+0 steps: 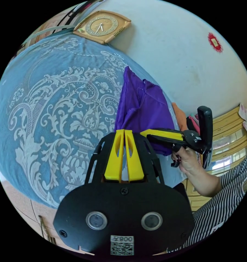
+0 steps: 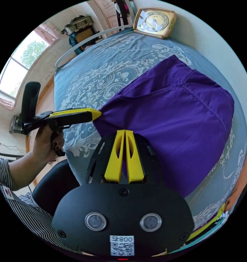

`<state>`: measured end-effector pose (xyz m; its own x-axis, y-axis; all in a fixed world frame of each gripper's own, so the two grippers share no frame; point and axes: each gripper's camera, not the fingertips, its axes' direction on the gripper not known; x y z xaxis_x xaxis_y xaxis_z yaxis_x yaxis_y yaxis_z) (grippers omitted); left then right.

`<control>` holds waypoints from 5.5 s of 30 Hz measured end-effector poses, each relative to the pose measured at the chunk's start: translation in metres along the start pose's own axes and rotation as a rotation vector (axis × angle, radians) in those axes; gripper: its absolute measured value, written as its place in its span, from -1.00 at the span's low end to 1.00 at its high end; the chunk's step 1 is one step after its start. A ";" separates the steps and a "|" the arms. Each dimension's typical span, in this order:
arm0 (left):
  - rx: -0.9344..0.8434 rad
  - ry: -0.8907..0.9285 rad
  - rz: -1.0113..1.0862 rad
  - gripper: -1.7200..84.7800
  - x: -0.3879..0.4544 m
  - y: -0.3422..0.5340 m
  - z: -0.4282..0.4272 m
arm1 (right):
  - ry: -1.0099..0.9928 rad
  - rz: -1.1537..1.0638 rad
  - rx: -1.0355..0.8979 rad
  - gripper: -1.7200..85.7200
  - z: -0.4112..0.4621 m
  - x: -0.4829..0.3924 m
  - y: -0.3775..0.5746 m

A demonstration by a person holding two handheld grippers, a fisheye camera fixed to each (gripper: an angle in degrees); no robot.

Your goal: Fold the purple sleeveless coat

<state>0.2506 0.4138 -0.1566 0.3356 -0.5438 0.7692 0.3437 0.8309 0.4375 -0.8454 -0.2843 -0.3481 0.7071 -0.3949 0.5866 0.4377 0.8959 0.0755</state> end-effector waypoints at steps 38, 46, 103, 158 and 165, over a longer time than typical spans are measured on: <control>-0.306 0.252 0.208 -0.85 0.201 -0.024 0.094 | -0.428 0.540 0.179 -0.95 0.097 0.064 0.381; -0.317 0.253 0.228 -0.94 0.219 -0.029 0.104 | -0.804 0.716 0.326 -0.89 0.186 0.111 0.452; 0.103 0.726 -0.514 -0.67 0.021 0.061 0.030 | -1.101 0.700 0.459 -0.85 0.444 0.163 0.559; -0.104 0.776 0.333 -0.93 0.442 -0.093 -0.303 | -1.079 0.542 0.856 -0.91 0.380 0.545 1.008; -0.078 0.729 0.442 -0.93 0.582 -0.237 -0.276 | -0.942 0.555 0.975 -0.91 0.317 0.768 0.987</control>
<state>0.6068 -0.1320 0.0585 0.9242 -0.1341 0.3577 0.0992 0.9885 0.1141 -0.0462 0.3607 0.4322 -0.1278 -0.0275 0.9914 -0.5751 0.8164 -0.0515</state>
